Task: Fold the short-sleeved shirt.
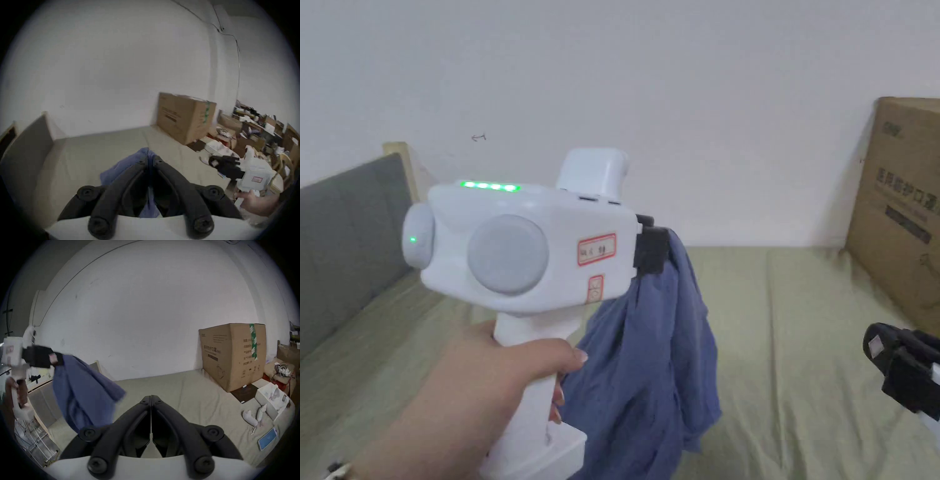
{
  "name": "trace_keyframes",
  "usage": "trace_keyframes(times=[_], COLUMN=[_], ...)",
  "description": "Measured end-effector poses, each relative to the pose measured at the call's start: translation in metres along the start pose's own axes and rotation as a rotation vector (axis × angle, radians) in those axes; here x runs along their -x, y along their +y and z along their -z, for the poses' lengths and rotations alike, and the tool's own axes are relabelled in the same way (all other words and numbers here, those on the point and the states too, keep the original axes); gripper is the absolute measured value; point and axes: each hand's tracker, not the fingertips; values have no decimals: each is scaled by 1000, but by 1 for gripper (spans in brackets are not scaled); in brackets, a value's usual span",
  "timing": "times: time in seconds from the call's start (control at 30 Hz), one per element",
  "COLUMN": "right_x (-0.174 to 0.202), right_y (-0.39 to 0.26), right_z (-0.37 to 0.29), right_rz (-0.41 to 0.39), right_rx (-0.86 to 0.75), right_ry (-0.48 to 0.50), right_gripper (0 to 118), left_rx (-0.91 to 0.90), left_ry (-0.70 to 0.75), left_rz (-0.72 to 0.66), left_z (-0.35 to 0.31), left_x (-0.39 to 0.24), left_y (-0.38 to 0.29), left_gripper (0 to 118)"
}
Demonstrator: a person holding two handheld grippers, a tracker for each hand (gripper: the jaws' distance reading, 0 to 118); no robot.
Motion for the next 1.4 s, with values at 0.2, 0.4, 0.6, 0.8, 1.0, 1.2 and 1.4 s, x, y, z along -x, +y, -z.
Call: trace_keyframes(times=[0.2,0.4,0.6,0.8,1.0,1.2,1.4], right_x=[-37,-59,-63,-53,-40,-32,-34], right_y=[-16,-47,-63,-60,-59,-65,-75], right_z=[-9,-4,3,5,5,15,30], right_rz=[32,65,93,81,53,37,16], right_rx=[41,147,195,194,201,228,278], right_ry=[-85,-135,-141,-127,-119,-116,-101], right_gripper=[0,0,0,0,0,0,0], left_rx=[393,684,680,480,210,274,407], left_ry=[-77,-85,-82,31,252,275,313], left_rz=[-85,-290,-330,-304,-207,-316,-377], left_z=[143,217,206,131,29,33,125], left_x=[-26,-27,-10,36,71,112,150], left_y=[-88,-177,-191,-180,-187,-195,-218], left_gripper=[3,8,104,103,2,0,29])
